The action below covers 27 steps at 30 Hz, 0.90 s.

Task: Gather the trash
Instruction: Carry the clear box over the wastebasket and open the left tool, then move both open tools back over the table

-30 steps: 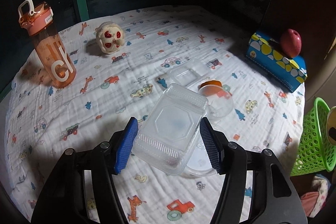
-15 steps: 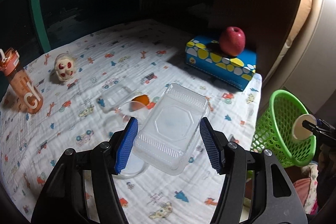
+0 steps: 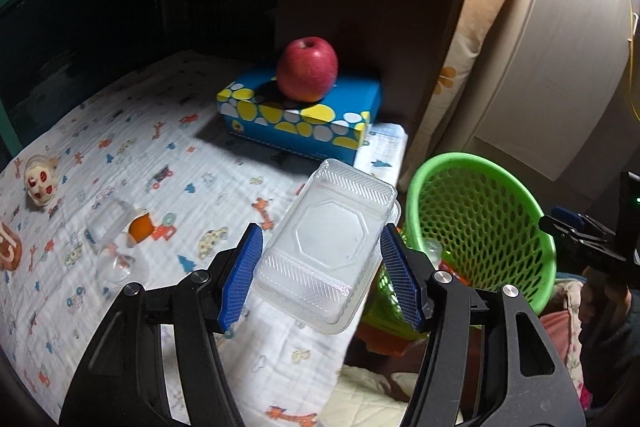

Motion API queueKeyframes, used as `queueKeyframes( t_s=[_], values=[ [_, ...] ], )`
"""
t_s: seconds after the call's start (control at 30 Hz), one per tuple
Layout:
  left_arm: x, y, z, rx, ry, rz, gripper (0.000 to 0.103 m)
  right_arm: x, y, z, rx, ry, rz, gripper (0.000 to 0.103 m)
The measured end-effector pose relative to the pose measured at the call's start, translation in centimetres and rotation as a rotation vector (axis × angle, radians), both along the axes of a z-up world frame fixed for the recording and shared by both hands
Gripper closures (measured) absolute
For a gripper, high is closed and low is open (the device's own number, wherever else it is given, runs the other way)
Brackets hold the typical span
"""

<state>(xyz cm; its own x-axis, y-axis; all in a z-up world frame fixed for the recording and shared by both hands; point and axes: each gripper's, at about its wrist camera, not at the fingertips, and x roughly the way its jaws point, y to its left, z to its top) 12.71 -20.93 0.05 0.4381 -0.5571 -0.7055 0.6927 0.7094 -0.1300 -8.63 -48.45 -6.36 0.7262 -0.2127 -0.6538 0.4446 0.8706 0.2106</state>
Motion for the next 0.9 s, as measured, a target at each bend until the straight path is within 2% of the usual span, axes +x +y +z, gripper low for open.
queueKeyframes(
  t_s=[0.47,0.7,0.9],
  values=[
    [-5.9,-11.1,-2.8,0.078,0.061,-0.216,0.043,-4.0,-2.1,1.2,0.023,-0.071,-0.055,0.024],
    [-7.9,-15.4,-4.4,0.104,0.128,-0.291,0.041,-5.4,-2.9,1.2,0.042,-0.095,-0.089,0.024],
    [-9.1,-17.2,-5.6,0.095,0.179,-0.329,0.028,-6.3,-3.5,1.2,0.047,-0.101,-0.112,0.024]
  ],
)
